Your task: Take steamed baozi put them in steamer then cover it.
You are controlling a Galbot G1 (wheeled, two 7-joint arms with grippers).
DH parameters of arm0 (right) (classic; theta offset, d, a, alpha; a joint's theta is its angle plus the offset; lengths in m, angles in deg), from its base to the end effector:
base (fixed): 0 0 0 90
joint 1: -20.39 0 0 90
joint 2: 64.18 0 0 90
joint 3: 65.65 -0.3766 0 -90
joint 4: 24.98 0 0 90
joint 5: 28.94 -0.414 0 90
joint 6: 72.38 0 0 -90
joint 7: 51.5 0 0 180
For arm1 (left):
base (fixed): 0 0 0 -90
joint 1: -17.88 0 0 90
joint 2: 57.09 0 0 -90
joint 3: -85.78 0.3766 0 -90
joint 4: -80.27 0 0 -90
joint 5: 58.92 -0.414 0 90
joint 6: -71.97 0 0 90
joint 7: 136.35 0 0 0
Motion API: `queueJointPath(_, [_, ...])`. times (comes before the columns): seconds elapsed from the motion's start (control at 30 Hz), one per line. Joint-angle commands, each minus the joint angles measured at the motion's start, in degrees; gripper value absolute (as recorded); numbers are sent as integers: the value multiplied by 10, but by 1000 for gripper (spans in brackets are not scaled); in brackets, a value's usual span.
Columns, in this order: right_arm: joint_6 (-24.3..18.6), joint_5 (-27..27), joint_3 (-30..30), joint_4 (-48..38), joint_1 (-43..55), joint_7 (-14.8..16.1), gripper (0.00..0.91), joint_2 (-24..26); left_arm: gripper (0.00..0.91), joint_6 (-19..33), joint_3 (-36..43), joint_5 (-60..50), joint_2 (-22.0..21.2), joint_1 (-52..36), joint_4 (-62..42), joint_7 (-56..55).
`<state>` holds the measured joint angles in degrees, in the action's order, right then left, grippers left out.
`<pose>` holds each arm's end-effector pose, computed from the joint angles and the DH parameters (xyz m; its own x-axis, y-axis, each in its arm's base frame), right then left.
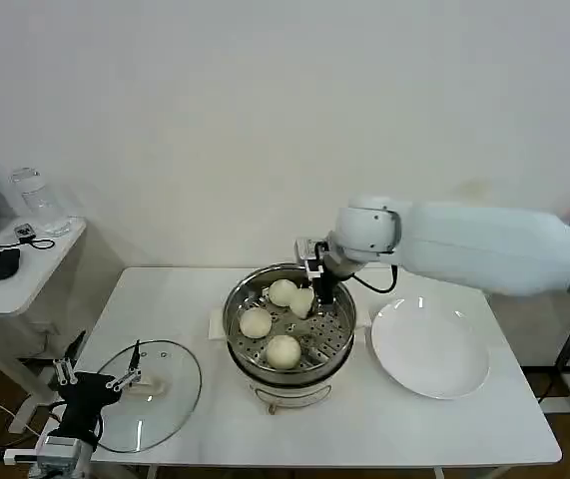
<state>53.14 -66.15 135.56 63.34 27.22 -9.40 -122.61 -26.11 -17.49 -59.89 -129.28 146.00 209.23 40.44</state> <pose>0.5472 0.1252 -0.0852 -0.2206 -0.2592 0.9403 -0.9588 -0.1196 -0.2579 0.1921 0.1059 -0.2627 -0.9946 -0.0843 0.0609 -0.0535 0.9169 0.3955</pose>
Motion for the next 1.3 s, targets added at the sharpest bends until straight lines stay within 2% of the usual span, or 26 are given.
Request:
queueJointPath(0.03, [33,-13,19,-36,-30,-16,635,-36,907,-1,0,2,1,-4,-2,0])
queueJointPath(0.17, [28,12,16,-58,-44,-8,635,-36,907,0,-2,3,1,-2,-4,0])
queueJointPath(0.47, [25,34,12,-73,-53,-2,635,-40,907,0,-3,4,0,-1,-4,0])
queueJointPath(0.93, [22,31,9,-64,-57,4,635,-36,907,1,-4,4,1,-1,-3,1])
queueJointPath(0.97, [22,32,9,-64,-57,4,685,-36,907,0,-4,4,1,0,-3,1])
queueJointPath(1.0, [21,34,9,-65,-57,4,907,-36,907,1,-4,4,1,0,-3,1])
queueJointPath(1.3, [23,27,2,-43,-40,-2,907,-20,907,0,-4,4,0,0,-2,1])
